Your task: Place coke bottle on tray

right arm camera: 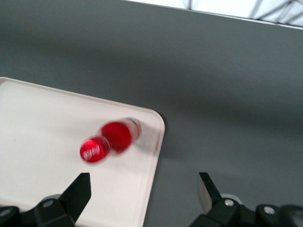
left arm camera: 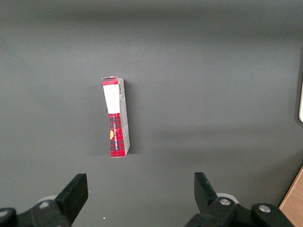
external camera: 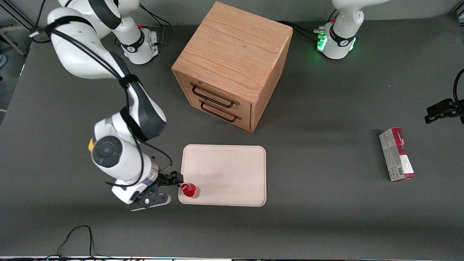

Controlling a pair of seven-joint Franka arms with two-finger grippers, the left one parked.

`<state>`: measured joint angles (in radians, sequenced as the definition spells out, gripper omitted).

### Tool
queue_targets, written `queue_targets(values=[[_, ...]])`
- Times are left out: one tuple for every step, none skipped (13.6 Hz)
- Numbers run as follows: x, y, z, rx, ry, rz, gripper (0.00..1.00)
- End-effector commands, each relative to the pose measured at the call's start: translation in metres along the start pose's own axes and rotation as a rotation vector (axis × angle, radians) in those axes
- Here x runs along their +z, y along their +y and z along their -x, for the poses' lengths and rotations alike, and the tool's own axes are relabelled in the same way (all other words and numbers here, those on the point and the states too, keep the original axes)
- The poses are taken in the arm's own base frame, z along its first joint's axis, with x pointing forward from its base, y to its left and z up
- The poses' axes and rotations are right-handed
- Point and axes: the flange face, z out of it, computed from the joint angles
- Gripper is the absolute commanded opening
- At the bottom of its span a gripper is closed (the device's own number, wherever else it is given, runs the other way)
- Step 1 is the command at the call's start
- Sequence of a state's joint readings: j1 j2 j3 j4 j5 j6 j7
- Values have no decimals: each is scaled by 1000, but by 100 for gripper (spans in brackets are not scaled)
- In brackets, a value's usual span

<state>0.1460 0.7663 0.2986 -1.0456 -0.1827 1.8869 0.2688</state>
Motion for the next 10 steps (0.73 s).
queue_targets(values=[[-67, 66, 42, 171, -56, -52, 100], [-78, 88, 65, 206, -77, -49, 100], [-96, 106, 90, 214, -80, -32, 100], [-112, 133, 116, 250, -77, -21, 100], [-129, 145, 143, 271, -69, -17, 100], [-145, 155, 166, 289, -60, -17, 100], [-160, 166, 185, 306, -51, -16, 100], [-174, 171, 201, 299, -54, -11, 100], [-184, 174, 210, 269, -75, -12, 100], [-192, 189, 216, 269, -81, -16, 100]])
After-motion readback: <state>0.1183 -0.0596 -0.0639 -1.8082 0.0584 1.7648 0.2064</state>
